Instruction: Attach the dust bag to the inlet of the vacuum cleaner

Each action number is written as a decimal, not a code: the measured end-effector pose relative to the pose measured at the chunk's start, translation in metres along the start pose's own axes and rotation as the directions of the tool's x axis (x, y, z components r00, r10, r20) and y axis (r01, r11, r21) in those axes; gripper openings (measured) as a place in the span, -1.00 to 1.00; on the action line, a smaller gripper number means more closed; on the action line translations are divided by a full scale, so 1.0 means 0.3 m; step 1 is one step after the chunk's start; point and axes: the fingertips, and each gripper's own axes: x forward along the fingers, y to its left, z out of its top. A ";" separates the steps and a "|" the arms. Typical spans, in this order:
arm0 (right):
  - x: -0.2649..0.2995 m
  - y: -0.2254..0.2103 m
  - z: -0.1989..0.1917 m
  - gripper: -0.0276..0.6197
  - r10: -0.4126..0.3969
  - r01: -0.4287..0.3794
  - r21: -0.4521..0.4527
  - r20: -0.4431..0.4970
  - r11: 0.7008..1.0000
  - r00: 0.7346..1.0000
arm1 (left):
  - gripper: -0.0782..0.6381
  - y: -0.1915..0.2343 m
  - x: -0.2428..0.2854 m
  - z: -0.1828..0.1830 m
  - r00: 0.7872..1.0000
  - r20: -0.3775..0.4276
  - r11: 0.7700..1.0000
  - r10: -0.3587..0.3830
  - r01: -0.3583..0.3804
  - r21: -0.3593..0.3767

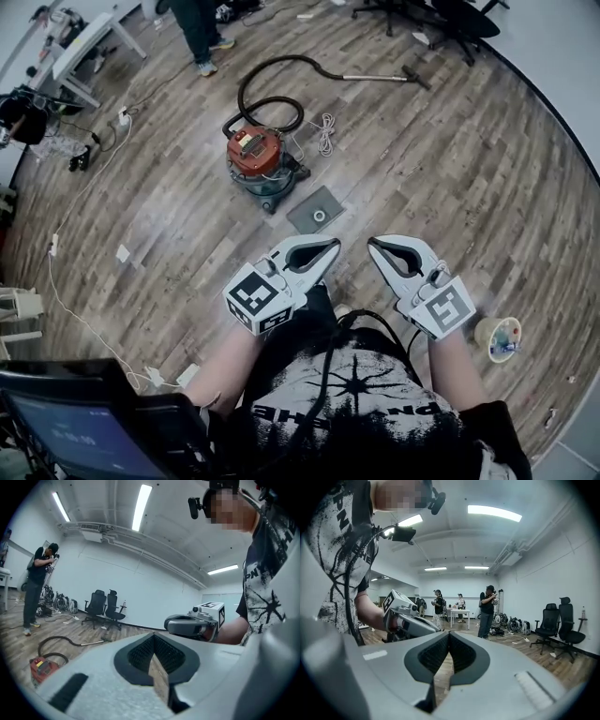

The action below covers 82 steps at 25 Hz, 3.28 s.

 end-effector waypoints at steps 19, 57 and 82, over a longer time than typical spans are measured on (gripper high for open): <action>0.617 -0.271 0.146 -0.90 0.175 -0.177 -0.065 -0.031 0.982 0.984 | -0.79 0.631 -0.087 0.213 0.988 0.049 0.989 0.146 -0.147 0.031; 0.915 -0.465 -0.403 -0.90 0.711 -0.748 -0.026 -0.290 0.663 0.640 | -0.79 0.911 -0.023 -0.038 0.721 0.053 0.719 0.691 -0.677 -0.154; 1.113 -0.549 -2.968 -0.19 0.283 -0.909 0.009 -0.952 0.417 0.120 | -0.78 1.507 0.311 -1.418 0.818 -0.080 0.813 0.569 -0.575 -0.095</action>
